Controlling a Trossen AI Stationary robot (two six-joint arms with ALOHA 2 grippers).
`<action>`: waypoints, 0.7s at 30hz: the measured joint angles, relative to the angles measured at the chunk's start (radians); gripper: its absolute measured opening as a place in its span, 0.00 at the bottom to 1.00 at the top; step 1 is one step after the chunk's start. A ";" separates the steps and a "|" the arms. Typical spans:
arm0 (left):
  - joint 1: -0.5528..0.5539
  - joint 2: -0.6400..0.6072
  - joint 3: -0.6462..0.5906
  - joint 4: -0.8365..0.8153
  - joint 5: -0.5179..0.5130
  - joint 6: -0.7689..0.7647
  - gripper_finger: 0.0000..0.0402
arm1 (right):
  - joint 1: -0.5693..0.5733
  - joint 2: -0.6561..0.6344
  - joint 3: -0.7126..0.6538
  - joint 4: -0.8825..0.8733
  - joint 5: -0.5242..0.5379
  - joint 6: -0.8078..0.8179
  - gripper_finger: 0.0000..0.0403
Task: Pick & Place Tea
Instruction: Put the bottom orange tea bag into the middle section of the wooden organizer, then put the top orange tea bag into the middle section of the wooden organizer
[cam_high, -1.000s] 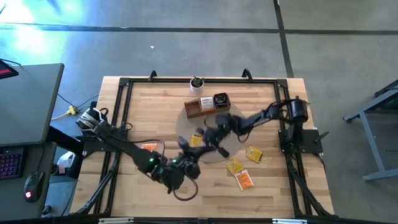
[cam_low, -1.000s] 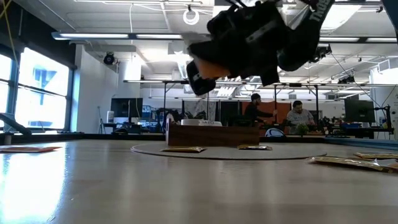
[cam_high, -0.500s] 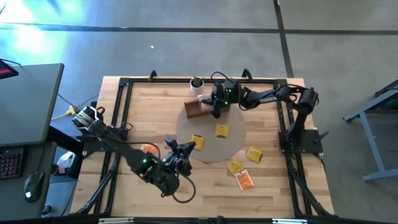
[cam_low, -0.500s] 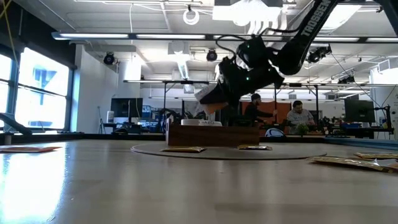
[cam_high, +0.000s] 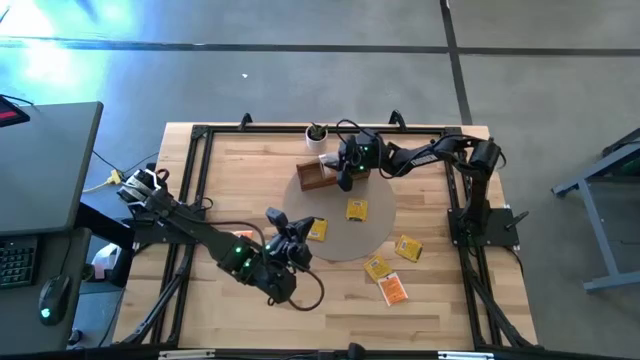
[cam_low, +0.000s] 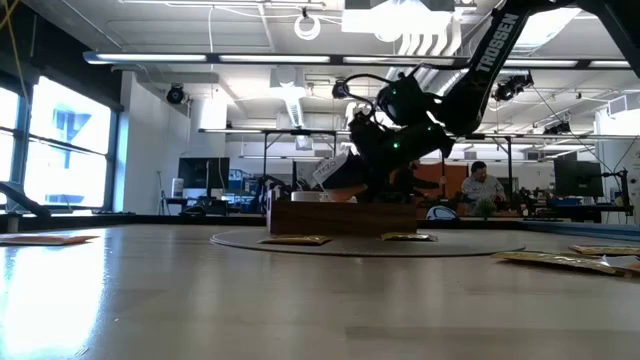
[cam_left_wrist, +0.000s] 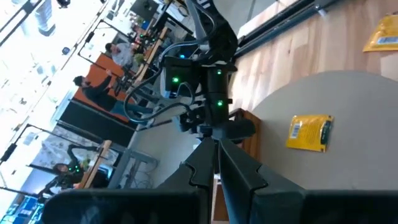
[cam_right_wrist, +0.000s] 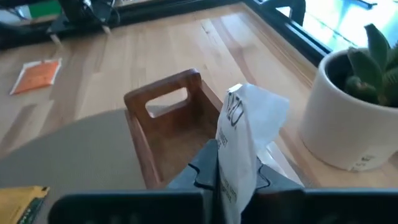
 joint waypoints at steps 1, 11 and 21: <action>0.002 0.000 0.000 -0.003 0.003 0.000 0.05 | 0.000 0.000 0.000 0.004 -0.004 -0.013 0.05; 0.003 0.000 0.000 -0.006 0.024 -0.007 0.05 | 0.018 0.001 0.000 0.041 0.046 -0.076 0.23; 0.003 0.000 0.000 -0.011 0.021 -0.007 0.05 | 0.020 -0.074 0.000 0.047 0.107 -0.125 0.31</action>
